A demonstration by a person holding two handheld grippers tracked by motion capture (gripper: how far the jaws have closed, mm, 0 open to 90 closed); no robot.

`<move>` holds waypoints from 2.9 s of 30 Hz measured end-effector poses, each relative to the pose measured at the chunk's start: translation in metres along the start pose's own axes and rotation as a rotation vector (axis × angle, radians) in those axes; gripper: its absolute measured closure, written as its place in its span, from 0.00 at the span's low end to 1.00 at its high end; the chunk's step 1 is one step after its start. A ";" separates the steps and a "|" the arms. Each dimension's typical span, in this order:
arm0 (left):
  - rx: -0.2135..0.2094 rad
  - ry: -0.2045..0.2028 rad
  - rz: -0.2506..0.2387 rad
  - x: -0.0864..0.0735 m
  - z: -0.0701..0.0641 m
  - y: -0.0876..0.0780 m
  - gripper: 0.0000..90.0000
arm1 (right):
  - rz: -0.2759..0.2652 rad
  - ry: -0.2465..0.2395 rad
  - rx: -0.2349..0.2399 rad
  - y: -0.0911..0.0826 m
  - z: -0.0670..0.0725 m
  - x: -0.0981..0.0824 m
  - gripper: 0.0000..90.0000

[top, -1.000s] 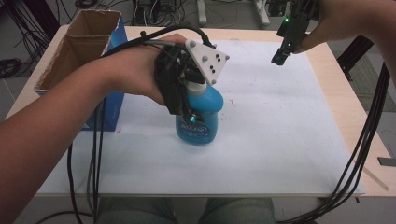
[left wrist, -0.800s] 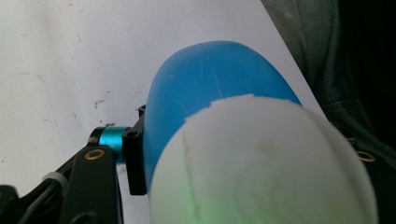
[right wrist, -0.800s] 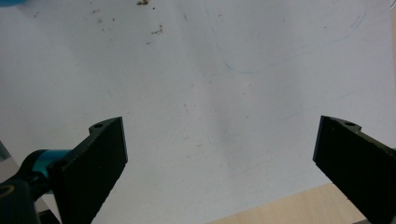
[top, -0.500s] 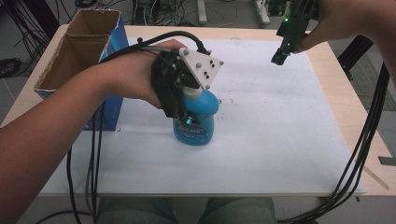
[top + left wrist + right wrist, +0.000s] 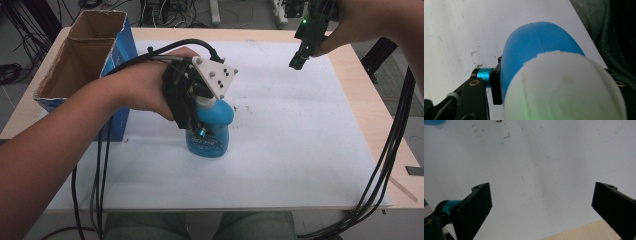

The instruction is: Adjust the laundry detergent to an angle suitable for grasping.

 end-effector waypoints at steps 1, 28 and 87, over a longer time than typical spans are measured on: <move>0.004 -0.007 0.001 0.000 0.000 0.000 0.42 | 0.000 0.002 0.000 0.000 0.000 0.000 0.02; -0.001 -0.109 0.020 -0.005 0.000 -0.009 0.25 | -0.001 -0.001 0.000 0.001 0.000 0.000 0.02; -0.131 -0.429 0.425 -0.049 -0.038 -0.101 0.02 | -0.017 -0.118 0.044 0.005 0.028 0.005 0.02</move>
Point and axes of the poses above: each handheld gripper's, and its own axes: y roughly forward along the jaws, x roughly out of its top, z roughly to its left, the point moved 8 cm from there along y, roughly forward along the jaws, and after that the axes turned 13 degrees about y, right-handed, at the moved point
